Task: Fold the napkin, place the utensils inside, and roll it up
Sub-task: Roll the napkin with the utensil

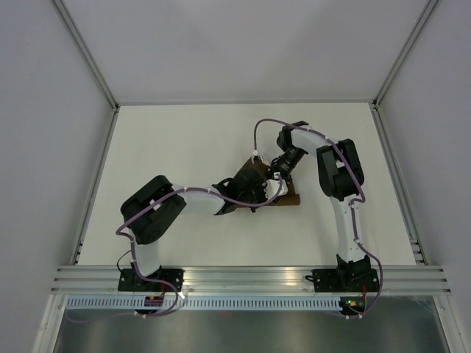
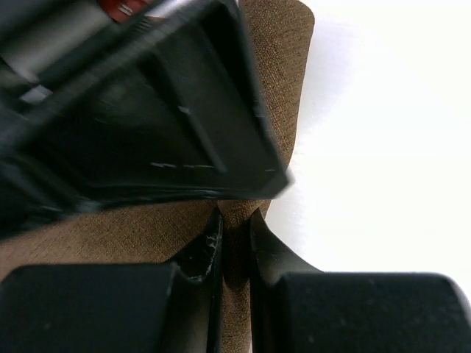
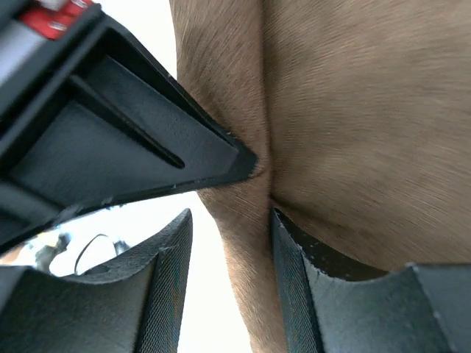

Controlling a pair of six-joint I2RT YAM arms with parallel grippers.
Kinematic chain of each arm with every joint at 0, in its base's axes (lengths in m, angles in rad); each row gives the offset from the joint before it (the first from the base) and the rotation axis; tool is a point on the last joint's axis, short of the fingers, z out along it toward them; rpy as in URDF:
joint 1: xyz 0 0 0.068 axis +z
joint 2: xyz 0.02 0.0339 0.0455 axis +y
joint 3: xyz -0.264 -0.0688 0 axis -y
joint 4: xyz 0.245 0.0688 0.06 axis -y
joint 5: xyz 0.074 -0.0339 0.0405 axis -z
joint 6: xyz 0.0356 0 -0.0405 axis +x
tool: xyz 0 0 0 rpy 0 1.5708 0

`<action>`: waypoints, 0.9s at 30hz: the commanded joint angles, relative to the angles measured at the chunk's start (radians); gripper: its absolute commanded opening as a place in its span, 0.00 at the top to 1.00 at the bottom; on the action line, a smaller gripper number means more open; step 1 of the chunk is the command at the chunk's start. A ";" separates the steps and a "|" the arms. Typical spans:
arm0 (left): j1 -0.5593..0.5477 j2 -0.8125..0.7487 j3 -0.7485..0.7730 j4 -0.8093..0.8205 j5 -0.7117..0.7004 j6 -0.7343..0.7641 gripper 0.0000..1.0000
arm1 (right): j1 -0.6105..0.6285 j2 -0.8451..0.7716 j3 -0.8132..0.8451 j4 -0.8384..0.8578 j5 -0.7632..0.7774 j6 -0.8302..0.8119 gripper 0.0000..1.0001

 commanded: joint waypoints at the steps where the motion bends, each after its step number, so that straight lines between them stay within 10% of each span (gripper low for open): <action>1: 0.011 0.093 -0.020 -0.138 0.147 -0.070 0.98 | -0.059 -0.124 0.003 0.161 -0.107 0.037 0.47; 14: 0.152 0.214 0.123 -0.332 0.499 -0.150 0.98 | -0.252 -0.657 -0.515 0.745 -0.102 0.188 0.45; 27: 0.256 0.484 0.413 -0.705 0.884 -0.143 0.98 | -0.024 -1.132 -1.138 1.293 0.210 0.117 0.38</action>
